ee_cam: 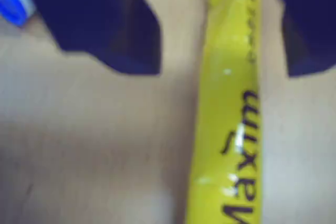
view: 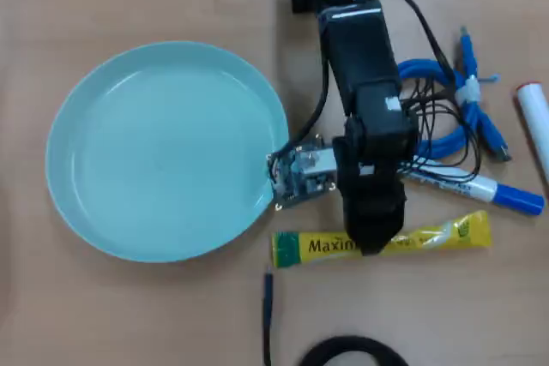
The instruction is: Pick up the yellow coffee stick, then put it in the green bowl
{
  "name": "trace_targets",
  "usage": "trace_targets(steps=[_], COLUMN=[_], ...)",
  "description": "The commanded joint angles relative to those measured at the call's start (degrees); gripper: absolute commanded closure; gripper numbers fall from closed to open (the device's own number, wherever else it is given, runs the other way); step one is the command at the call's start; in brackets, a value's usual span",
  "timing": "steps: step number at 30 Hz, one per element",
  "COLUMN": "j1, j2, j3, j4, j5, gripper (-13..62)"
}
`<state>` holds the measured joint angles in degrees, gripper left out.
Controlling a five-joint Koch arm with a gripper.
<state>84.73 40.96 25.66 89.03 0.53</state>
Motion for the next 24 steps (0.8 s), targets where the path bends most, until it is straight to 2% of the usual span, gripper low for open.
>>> trace_targets(steps=[1, 24], j1=[-0.1, -3.7], j2=[0.4, -5.0], j3=[-6.2, -6.2], j4=[-3.0, -10.5], j5=[0.4, 0.4], gripper=[25.2, 26.4])
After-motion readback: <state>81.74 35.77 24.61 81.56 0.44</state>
